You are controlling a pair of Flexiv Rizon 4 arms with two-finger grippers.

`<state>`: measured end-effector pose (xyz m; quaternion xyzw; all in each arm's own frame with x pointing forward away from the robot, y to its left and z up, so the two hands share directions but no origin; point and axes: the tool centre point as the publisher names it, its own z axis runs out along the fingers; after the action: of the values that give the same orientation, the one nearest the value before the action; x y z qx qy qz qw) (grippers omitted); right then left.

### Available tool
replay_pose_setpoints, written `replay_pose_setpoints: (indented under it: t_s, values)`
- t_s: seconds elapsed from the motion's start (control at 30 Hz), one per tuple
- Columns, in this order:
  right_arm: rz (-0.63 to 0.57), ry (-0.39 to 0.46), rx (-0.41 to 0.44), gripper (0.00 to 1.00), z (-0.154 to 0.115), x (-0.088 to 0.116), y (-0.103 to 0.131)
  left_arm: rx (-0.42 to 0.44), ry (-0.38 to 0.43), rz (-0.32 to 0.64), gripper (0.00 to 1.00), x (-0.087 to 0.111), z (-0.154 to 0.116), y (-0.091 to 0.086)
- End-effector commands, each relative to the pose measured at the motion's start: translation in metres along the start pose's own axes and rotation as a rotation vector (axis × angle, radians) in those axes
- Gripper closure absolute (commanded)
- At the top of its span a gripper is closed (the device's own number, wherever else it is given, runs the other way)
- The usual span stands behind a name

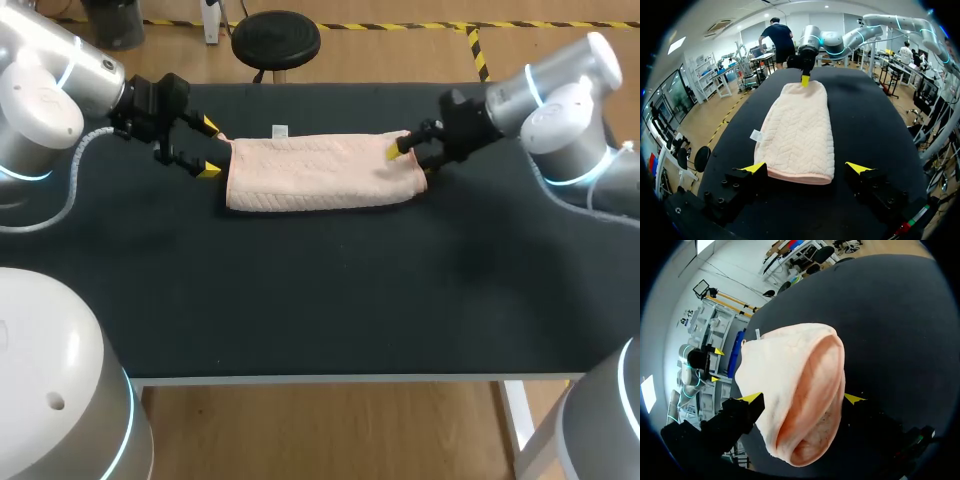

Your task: Fold the towel

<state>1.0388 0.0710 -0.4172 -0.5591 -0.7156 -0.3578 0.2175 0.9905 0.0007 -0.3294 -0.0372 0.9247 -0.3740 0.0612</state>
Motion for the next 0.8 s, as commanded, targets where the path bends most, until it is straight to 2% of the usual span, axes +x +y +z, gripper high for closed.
replay_pose_setpoints:
  t_s: [0.03, 0.1, 0.13, 0.17, 0.2, 0.23, 0.5, 0.8]
  values:
    - [0.001, -0.008, 0.010, 0.00, 0.010, 0.000, 0.002, 0.002, -0.003, 0.001, 0.00, 0.001, 0.000, 0.001]
    - [0.002, -0.016, 0.012, 0.00, 0.012, 0.001, 0.002, 0.002, -0.003, 0.001, 0.00, 0.001, 0.000, 0.001]
    - [0.002, -0.022, 0.013, 0.47, 0.013, 0.002, 0.002, 0.002, -0.003, 0.001, 0.00, 0.001, 0.000, 0.001]
    - [0.002, -0.036, 0.012, 0.58, 0.013, 0.003, 0.002, 0.002, -0.003, 0.001, 0.00, 0.001, 0.000, 0.001]
    - [0.001, -0.041, 0.012, 0.90, 0.014, 0.003, 0.002, 0.002, -0.003, 0.001, 0.00, 0.001, 0.000, 0.001]
    - [0.003, -0.047, 0.011, 1.00, 0.014, 0.004, 0.002, 0.002, -0.003, 0.001, 0.00, 0.001, 0.000, 0.001]
    - [-0.016, -0.142, -0.002, 1.00, 0.016, 0.019, 0.005, 0.002, -0.003, 0.001, 0.00, 0.001, 0.000, 0.001]
    - [-0.076, -0.279, -0.006, 1.00, 0.020, 0.055, 0.022, 0.002, -0.003, 0.001, 0.00, 0.001, 0.000, 0.001]
